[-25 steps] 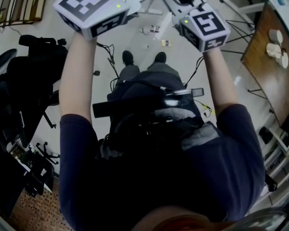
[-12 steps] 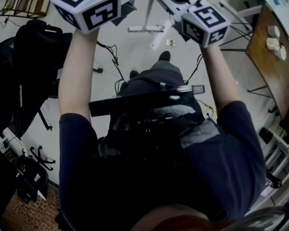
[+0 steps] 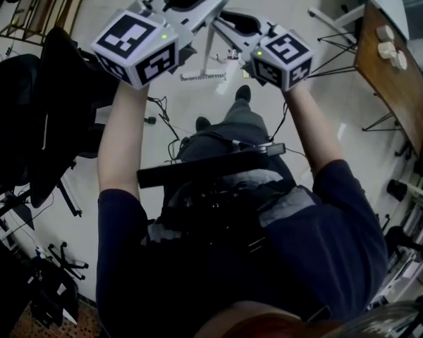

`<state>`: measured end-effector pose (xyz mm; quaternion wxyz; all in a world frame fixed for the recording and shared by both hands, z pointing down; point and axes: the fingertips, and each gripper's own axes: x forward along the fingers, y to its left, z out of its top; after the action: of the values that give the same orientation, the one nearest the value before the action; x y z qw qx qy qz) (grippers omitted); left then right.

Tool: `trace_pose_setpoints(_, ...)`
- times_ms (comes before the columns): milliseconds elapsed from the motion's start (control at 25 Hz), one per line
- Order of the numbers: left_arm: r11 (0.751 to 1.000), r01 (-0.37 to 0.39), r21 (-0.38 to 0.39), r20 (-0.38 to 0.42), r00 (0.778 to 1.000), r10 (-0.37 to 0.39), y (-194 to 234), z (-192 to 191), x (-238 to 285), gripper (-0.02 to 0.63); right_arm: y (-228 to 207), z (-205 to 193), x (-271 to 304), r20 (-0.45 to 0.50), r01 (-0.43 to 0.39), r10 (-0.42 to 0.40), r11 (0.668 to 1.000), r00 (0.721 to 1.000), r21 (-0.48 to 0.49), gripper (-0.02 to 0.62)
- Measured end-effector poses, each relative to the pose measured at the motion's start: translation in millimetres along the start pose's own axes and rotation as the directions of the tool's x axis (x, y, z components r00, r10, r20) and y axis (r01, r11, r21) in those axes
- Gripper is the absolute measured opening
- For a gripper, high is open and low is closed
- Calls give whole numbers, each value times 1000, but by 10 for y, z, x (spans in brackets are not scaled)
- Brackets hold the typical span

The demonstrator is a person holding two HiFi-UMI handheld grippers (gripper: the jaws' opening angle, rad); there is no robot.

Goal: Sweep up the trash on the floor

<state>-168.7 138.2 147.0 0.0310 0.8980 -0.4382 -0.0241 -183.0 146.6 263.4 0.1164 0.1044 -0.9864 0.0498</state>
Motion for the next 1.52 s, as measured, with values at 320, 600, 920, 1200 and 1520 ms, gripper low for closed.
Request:
trace_pose_setpoints(320, 997, -61, 35, -43, 997, 63, -136, -89, -65, 84, 130, -102, -67, -20, -14, 14, 1000, 1000, 13, 100)
trace_pose_setpoints(600, 999, -49, -9, -38, 998, 49, -155, -159, -112, 83, 243, -247, -52, -31, -138, 139, 990, 990, 28, 167)
trace_pose_setpoints(920, 998, -44, -46, -33, 999, 43, -402, -367, 71, 83, 215, -514, -299, -53, -264, 264, 964, 963, 18, 101)
trace_pose_setpoints(1200, 996, -89, -29, -55, 995, 87, -567, -568, 361, 84, 63, -750, -479, -57, -214, 213, 977, 975, -12, 116)
trace_pose_setpoints(1520, 996, -86, 6, -138, 987, 86, -727, -810, 694, 83, -186, -1000, -629, -58, -226, 227, 974, 972, 19, 110)
